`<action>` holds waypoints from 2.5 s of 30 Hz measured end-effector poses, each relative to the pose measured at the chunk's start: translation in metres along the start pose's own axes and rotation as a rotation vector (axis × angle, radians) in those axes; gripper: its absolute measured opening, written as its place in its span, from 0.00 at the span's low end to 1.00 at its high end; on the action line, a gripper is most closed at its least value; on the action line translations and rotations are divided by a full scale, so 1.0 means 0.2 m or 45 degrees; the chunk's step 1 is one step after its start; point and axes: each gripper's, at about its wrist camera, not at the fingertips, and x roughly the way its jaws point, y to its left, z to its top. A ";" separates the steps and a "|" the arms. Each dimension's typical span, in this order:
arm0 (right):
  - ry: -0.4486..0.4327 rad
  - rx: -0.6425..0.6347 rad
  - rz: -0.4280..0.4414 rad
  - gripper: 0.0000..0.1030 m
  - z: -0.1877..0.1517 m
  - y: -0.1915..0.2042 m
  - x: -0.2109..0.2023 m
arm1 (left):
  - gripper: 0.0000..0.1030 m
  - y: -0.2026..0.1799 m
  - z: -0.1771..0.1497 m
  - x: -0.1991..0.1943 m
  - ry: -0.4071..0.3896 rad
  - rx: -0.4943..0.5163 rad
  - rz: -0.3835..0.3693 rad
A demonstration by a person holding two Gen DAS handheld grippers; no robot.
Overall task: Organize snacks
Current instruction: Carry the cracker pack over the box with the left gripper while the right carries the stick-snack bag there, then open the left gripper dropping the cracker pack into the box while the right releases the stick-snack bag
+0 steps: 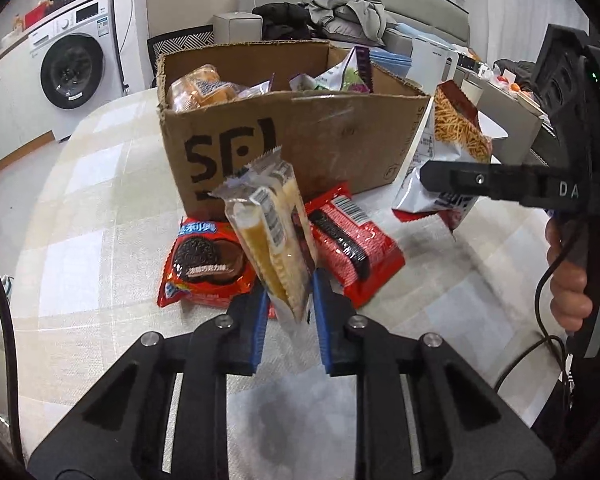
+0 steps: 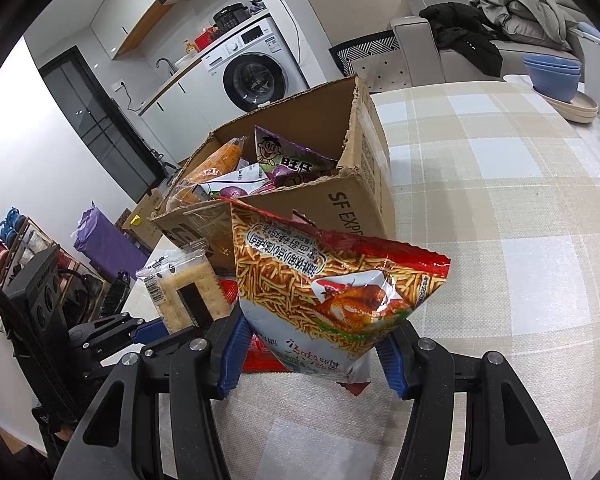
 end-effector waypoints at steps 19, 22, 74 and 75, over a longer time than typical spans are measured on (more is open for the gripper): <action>-0.053 -0.054 0.042 0.55 0.00 0.04 -0.06 | 0.10 0.01 0.04 -0.25 -0.146 -0.061 -0.065; -0.072 -0.069 0.057 0.55 0.00 0.06 -0.08 | 0.10 0.02 0.07 -0.31 -0.177 -0.068 -0.073; -0.282 -0.079 -0.057 0.78 0.44 0.11 0.01 | 0.34 0.13 0.51 -0.17 -0.234 -0.140 0.047; -0.283 -0.088 -0.060 0.78 0.45 0.12 0.02 | 0.36 0.13 0.51 -0.17 -0.235 -0.144 0.050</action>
